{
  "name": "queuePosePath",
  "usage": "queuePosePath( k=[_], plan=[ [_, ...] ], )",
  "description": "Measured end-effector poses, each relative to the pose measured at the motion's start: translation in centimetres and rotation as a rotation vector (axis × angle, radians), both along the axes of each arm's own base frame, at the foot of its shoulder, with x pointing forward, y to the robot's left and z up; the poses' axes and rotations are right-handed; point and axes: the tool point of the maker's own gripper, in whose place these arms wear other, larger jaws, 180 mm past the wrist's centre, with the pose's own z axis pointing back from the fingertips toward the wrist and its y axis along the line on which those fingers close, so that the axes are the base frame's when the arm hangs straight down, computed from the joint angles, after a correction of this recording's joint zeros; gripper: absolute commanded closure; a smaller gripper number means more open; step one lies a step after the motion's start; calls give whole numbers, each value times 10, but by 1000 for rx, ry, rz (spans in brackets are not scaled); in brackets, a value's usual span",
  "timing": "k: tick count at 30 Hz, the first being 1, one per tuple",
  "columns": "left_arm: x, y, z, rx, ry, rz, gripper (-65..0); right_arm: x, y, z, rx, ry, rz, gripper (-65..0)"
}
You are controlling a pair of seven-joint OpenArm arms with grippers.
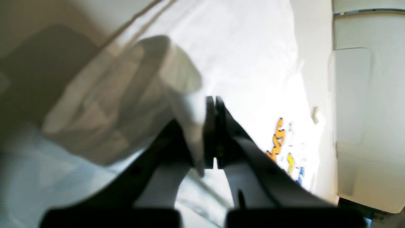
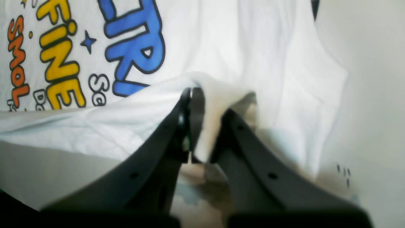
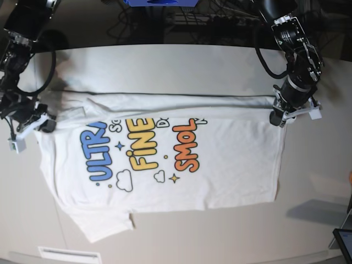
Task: Fold the T-shirt properly
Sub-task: 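Fold the shoulder edge over toward the hem with both grippers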
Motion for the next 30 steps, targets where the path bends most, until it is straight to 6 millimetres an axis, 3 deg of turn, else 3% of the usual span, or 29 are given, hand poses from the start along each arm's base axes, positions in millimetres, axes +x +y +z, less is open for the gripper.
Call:
queuePosePath(
  k=[9,14,23,26,30],
  plan=[
    [10,2,-10,-27,17,18,0,8,1,-1,19,1,-6,-16],
    [29,2,3,-35,-33,16,0,9,1,-2,21,6,-7,-25],
    [42,6,2,-28,-26,26,-7,16,0,3,22,-16,-11,-186],
    [49,6,7,-23,-40,25,-76,17,0,4,22,-17,-11,-226],
    [57,8,14,-17,-61,29,-274,21,-2,7,21,-46,-21,-276]
  ],
)
